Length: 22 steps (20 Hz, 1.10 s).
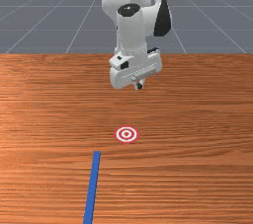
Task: Pull the pivot to the target area
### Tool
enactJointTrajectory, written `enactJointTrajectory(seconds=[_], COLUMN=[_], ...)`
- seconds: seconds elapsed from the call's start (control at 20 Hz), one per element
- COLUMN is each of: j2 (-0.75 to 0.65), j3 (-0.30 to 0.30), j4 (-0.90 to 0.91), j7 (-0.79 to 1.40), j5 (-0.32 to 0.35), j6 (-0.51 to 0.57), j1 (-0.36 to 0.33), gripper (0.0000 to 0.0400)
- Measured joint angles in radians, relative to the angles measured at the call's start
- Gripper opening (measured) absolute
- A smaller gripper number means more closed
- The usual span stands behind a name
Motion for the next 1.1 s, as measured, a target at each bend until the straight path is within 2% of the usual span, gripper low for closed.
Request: enactJointTrajectory(seconds=[0.1,0.15,0.35,0.4,0.5,0.55,0.6,0.65,1.0,1.05,1.1], j2=[-0.006,0.005,0.067,0.077,0.084,0.104,0.087,0.068,0.084,0.144,0.176], j3=[0.005,0.019,0.046,0.041,0.04,0.047,-0.025,-0.036,-0.089,-0.086,-0.094], j4=[-0.006,0.015,0.11,0.122,0.134,0.16,0.151,0.111,0.132,0.253,0.309], j7=[-0.034,-0.366,-0.513,-0.254,-0.34,-0.419,-0.208,-0.18,-0.145,-0.265,-0.271], j5=[0.036,-0.199,-0.217,0.038,0.089,0.149,-0.095,-0.076,-0.053,-0.1,-0.11], j6=[-0.005,0.014,-0.022,-0.07,-0.103,-0.168,-0.1,-0.027,-0.031,-0.218,-0.288], j1=[-0.01,-0.018,-0.047,-0.065,-0.109,-0.151,-0.078,-0.086,-0.139,-0.164,-0.174], gripper=[0.0,0.0,0.0,0.0,0.0,0.0,0.0,0.0,0.0,0.0,0.0])
